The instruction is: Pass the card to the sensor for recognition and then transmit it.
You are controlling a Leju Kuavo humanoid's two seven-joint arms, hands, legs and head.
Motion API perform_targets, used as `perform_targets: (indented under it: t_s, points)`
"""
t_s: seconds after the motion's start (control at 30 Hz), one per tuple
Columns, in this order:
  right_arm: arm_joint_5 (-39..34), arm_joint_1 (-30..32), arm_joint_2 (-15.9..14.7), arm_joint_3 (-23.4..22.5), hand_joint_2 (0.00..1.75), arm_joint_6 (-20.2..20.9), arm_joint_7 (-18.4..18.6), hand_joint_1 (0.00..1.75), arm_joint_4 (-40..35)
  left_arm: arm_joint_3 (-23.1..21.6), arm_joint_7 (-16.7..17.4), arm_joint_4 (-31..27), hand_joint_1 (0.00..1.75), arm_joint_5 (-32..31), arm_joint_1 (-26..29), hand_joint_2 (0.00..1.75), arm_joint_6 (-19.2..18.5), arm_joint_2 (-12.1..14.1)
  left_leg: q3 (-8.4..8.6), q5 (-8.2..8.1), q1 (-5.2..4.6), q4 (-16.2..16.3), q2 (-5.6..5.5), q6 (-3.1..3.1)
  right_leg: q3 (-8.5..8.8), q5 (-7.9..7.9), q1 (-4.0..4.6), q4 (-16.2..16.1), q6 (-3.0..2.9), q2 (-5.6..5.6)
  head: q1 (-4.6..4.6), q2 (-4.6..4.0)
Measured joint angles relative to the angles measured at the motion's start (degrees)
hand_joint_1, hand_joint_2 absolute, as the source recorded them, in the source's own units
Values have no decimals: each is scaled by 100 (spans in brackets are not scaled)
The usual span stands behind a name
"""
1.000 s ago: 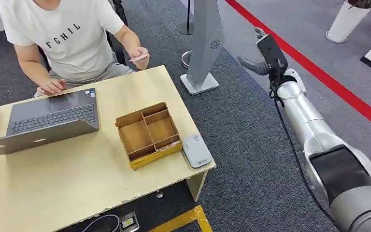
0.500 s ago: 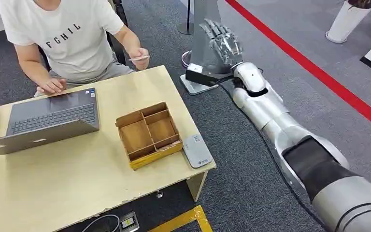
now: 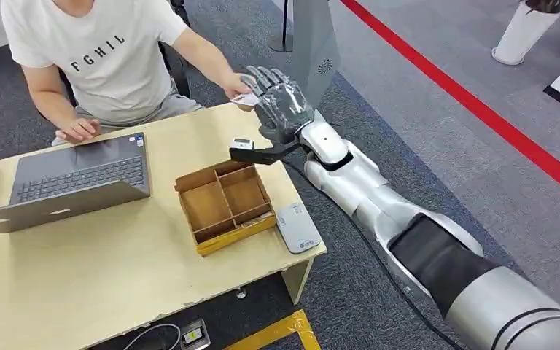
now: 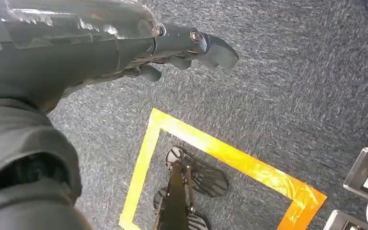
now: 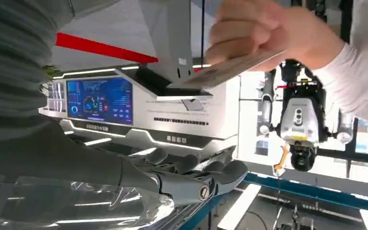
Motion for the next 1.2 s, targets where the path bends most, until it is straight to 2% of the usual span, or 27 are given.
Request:
perform_targets:
  t_s: [0.07, 0.1, 0.13, 0.33, 0.53, 1.0, 1.2]
  points:
    - [39, 1, 137, 35, 175, 54, -2, 0, 100, -4, 2, 0, 0, 26, 0, 0, 0, -7, 1, 0, 0, 0, 0, 0, 0, 0, 0, 0, 0, 0, 0, 2]
    - [50, 9, 197, 44, 175, 83, -2, 168, 129, -4, 2, 0, 0, 44, 0, 0, 0, -11, 1, 0, 0, 0, 0, 0, 0, 0, 0, 0, 0, -1, 0, 0]
    - [74, 12, 258, 52, 175, 96, 0, 175, 155, -4, 4, 0, 0, 55, 0, 0, 0, -17, 1, 0, 0, 0, -1, 0, 0, 0, 0, 0, 0, -2, 0, 2]
    - [367, 12, 579, 100, 175, 90, 146, 175, 356, -4, 7, 0, 0, 98, 3, 0, -4, -20, 3, 1, 1, 0, 3, -1, -1, 0, 1, 0, 0, 4, 0, 0]
    - [503, 9, 745, 87, 175, 107, 140, 175, 550, -7, 7, 0, 0, 98, 15, 0, -28, -20, 2, 0, 1, 0, 1, -1, 0, 0, 1, -1, 0, 2, 0, 0]
    - [811, 32, 782, -90, 175, 280, 79, 175, 675, -15, -72, 0, 0, 70, 22, 0, -72, -17, 4, 0, 1, 2, 5, -1, 0, 0, 1, -3, 0, 9, 0, 0]
    - [865, 179, 714, -398, 175, 363, 26, 175, 647, -20, -72, 0, 0, 96, 27, 0, -94, -15, 6, 0, 2, 4, 3, -1, 0, 0, 3, -4, 0, 6, 0, 0]
